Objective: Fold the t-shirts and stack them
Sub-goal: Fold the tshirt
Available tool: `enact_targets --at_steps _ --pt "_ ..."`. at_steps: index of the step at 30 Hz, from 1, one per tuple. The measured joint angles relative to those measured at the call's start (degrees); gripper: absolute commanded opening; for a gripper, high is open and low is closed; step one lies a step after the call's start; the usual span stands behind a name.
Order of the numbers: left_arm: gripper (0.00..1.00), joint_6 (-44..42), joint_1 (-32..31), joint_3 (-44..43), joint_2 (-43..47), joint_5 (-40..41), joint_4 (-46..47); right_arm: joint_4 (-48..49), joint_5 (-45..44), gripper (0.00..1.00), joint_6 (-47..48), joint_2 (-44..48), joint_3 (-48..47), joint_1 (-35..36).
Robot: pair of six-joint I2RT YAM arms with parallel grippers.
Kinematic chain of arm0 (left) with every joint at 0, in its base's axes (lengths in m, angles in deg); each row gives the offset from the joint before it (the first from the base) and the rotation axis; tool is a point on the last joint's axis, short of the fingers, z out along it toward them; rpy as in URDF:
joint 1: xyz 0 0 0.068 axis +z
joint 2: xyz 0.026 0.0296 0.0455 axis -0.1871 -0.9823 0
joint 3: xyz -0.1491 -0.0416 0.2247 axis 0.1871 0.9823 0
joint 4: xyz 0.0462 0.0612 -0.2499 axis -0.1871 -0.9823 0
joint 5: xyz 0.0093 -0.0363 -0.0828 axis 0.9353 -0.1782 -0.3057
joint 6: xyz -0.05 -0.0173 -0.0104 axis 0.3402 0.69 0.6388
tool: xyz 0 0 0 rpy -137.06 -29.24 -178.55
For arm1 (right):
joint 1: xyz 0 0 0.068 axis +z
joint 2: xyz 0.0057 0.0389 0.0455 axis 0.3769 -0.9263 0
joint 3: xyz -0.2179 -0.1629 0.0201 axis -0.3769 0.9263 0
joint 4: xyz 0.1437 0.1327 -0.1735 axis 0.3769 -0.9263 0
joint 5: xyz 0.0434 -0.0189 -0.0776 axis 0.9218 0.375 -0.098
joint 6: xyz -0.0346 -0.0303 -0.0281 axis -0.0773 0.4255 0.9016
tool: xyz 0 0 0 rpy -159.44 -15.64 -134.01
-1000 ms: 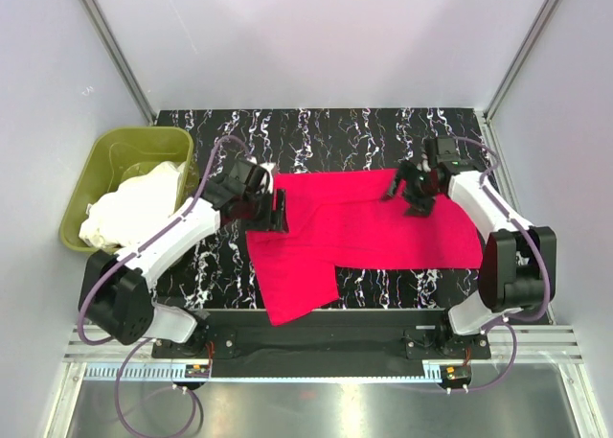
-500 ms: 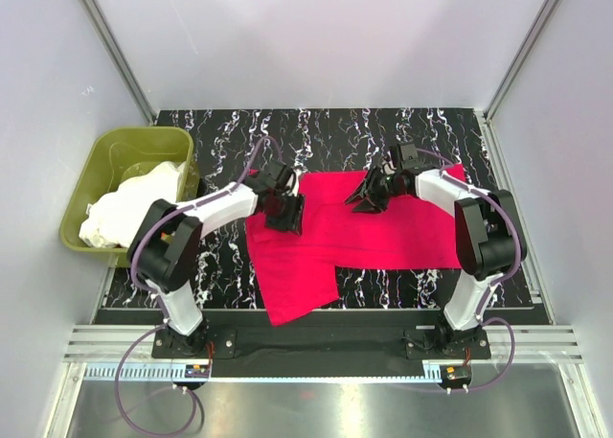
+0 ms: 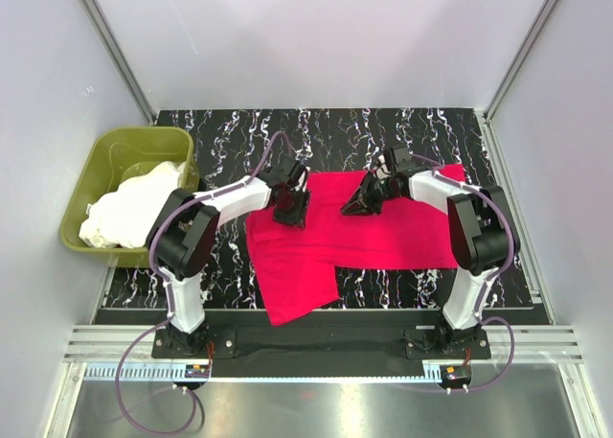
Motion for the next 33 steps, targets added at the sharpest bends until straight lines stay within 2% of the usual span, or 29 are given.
enact_targets --at_steps 7,8,11,12,18,25,33 --pt "0.37 0.3 -0.3 -1.7 -2.3 1.2 -0.8 -0.2 1.2 0.22 0.0 -3.1 -1.0 1.1" --pt "0.31 0.3 -0.4 -1.9 -2.4 1.3 -0.9 -0.2 1.3 0.22 0.0 -3.4 -1.5 1.3" --pt "0.24 0.3 -0.4 -2.3 -2.4 1.6 -1.9 0.2 2.2 0.27 0.0 -4.9 -3.5 1.9" --pt "0.17 0.3 -0.4 -2.7 -2.4 1.8 -2.6 0.5 2.7 0.28 -0.1 -5.5 -4.2 2.2" --pt "0.0 -0.5 -0.4 -6.3 -2.4 3.9 -6.0 4.9 5.2 0.39 -2.3 -9.6 -6.2 3.8" --pt "0.0 -2.2 0.0 -9.8 -3.5 7.0 -7.8 8.5 7.3 0.47 -5.9 -12.6 -6.8 4.5" --pt "0.0 -3.0 2.5 -11.7 -4.8 9.8 -9.3 12.9 9.3 0.39 -10.4 -16.1 -9.9 6.2"
